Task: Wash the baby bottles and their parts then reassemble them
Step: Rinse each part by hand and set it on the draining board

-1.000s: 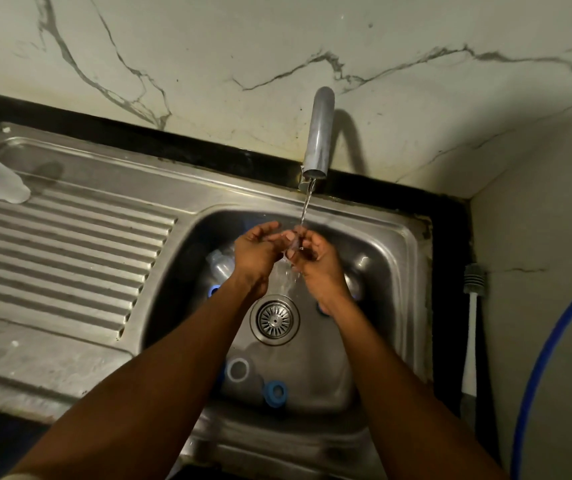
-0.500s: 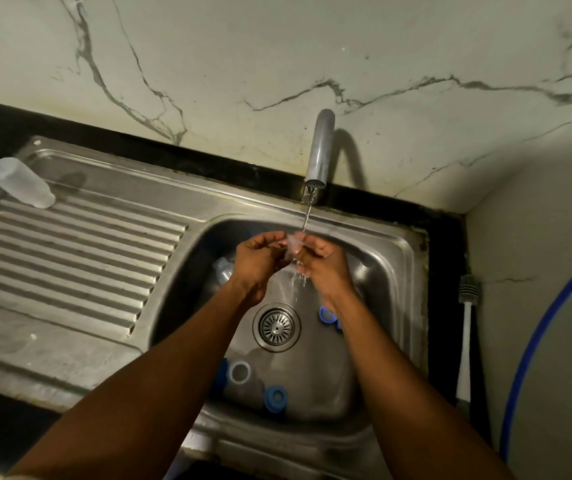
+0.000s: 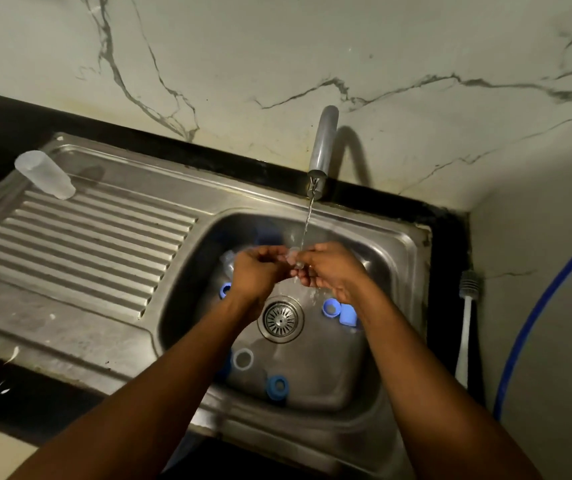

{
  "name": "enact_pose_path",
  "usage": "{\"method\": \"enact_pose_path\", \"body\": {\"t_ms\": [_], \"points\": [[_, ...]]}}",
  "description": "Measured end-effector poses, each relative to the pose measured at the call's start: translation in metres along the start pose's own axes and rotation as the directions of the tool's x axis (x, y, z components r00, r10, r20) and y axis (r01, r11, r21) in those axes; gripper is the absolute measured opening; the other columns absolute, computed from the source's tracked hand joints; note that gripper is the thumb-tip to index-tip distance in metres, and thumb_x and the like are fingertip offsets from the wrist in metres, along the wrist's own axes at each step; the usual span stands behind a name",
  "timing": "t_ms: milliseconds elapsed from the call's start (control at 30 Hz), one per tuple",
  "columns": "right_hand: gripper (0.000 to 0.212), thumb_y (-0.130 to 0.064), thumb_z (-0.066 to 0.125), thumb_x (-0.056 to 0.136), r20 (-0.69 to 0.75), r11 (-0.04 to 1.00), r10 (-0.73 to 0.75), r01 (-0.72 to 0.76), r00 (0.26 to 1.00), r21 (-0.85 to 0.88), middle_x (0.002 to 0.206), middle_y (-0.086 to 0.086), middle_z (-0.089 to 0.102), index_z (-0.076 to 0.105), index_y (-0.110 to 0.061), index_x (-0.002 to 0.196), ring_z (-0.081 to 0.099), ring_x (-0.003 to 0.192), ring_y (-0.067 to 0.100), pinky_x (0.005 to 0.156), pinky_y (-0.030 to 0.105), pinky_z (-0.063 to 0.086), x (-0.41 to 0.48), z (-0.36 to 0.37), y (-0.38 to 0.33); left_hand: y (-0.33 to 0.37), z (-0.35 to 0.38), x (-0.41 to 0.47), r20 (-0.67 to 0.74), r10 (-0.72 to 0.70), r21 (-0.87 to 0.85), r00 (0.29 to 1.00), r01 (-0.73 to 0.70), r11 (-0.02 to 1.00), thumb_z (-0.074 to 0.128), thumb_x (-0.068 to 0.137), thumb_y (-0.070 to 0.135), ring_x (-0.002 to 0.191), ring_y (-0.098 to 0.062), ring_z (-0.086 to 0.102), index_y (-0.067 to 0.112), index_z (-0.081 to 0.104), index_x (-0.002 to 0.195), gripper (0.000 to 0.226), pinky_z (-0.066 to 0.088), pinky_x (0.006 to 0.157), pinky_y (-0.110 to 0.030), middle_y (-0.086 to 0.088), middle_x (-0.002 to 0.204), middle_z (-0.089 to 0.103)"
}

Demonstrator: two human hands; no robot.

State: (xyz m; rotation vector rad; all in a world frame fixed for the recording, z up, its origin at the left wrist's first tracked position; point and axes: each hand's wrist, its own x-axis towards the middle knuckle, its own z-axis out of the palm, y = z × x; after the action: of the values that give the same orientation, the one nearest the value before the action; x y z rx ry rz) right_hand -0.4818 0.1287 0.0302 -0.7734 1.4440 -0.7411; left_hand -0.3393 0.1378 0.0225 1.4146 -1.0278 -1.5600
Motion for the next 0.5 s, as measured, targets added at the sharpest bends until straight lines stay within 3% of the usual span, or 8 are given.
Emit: {"method": "enact_pose_path", "body": {"t_ms": [133,267,300,333,367,400,433,500], "points": [[0.018,-0.016,0.068,0.095,0.035,0.922,-0.363,0.364,0.931,-0.135,0.087,0.015,0.074,0.068,-0.002,0.105,0.067,0.067,0.014,0.059,0.028,0.054,-0.047,0.003,-0.044,0.044,-0.004,-0.055,0.002,0.388,0.005,0.922,-0.388,0.922,0.059,0.095,-0.004,0.107,-0.020,0.071,-0.001,0.065,0.123,0.029,0.056,0.093,-0.030,-0.013,0.113,0.073],[0.025,-0.027,0.056,0.101,-0.190,0.525,-0.850,0.755,0.492,-0.393,0.103,0.008,0.072,0.059,-0.022,0.126,0.070,0.091,0.013,0.081,0.025,0.056,-0.079,0.032,-0.037,0.055,-0.002,-0.080,0.068,0.736,0.009,0.674,-0.738,0.675,0.049,0.095,-0.012,0.120,-0.031,0.062,0.001,0.051,0.135,0.042,0.053,0.101,-0.041,-0.022,0.127,0.061],[0.026,-0.029,0.053,0.101,-0.257,0.597,-0.802,0.734,0.539,-0.323,0.106,0.012,0.071,0.058,-0.023,0.126,0.069,0.097,0.019,0.087,0.027,0.055,-0.068,0.040,-0.010,0.035,-0.002,-0.070,0.044,0.701,0.093,0.712,-0.701,0.707,0.050,0.094,-0.009,0.118,-0.032,0.062,0.003,0.055,0.131,0.038,0.054,0.099,-0.043,-0.021,0.125,0.062],[0.025,-0.030,0.054,0.100,-0.305,0.761,-0.648,0.611,0.698,-0.217,0.109,0.016,0.070,0.063,-0.022,0.122,0.068,0.102,0.027,0.092,0.034,0.055,-0.049,0.049,0.020,0.011,-0.003,-0.057,-0.003,0.566,0.172,0.825,-0.557,0.813,0.051,0.096,-0.003,0.114,-0.031,0.064,0.005,0.059,0.127,0.034,0.054,0.097,-0.044,-0.019,0.122,0.064],[0.023,-0.024,0.058,0.098,-0.241,0.920,-0.387,0.353,0.890,-0.171,0.111,0.019,0.070,0.069,-0.016,0.116,0.068,0.103,0.033,0.092,0.040,0.056,-0.031,0.053,0.052,-0.012,-0.003,-0.045,-0.043,0.276,0.222,0.960,-0.260,0.940,0.052,0.099,0.004,0.111,-0.030,0.065,0.008,0.061,0.127,0.030,0.055,0.096,-0.043,-0.017,0.119,0.066],[0.020,-0.015,0.060,0.095,-0.159,0.964,-0.064,0.019,0.985,-0.267,0.111,0.021,0.069,0.070,-0.008,0.111,0.068,0.100,0.036,0.082,0.041,0.059,-0.016,0.057,0.082,-0.034,-0.004,-0.040,-0.028,-0.138,0.298,0.990,0.140,0.944,0.053,0.101,0.012,0.106,-0.030,0.066,0.004,0.060,0.129,0.030,0.056,0.093,-0.043,-0.016,0.115,0.067],[0.017,-0.007,0.061,0.092,-0.169,0.908,0.176,-0.227,0.970,-0.353,0.109,0.022,0.067,0.068,-0.002,0.108,0.069,0.095,0.036,0.063,0.037,0.060,-0.004,0.056,0.109,-0.056,-0.004,-0.036,0.006,-0.437,0.390,0.899,0.400,0.829,0.054,0.102,0.020,0.097,-0.029,0.065,0.000,0.058,0.129,0.034,0.058,0.085,-0.042,-0.013,0.106,0.067],[0.011,-0.003,0.054,0.094,-0.286,0.838,0.220,-0.330,0.933,-0.435,0.102,0.016,0.066,0.064,0.000,0.099,0.066,0.089,0.028,0.042,0.023,0.046,0.006,0.053,0.140,-0.078,-0.005,-0.035,0.039,-0.571,0.359,0.820,0.522,0.774,0.058,0.100,0.026,0.084,-0.023,0.064,-0.005,0.060,0.124,0.039,0.059,0.067,-0.034,-0.013,0.095,0.065]]}}
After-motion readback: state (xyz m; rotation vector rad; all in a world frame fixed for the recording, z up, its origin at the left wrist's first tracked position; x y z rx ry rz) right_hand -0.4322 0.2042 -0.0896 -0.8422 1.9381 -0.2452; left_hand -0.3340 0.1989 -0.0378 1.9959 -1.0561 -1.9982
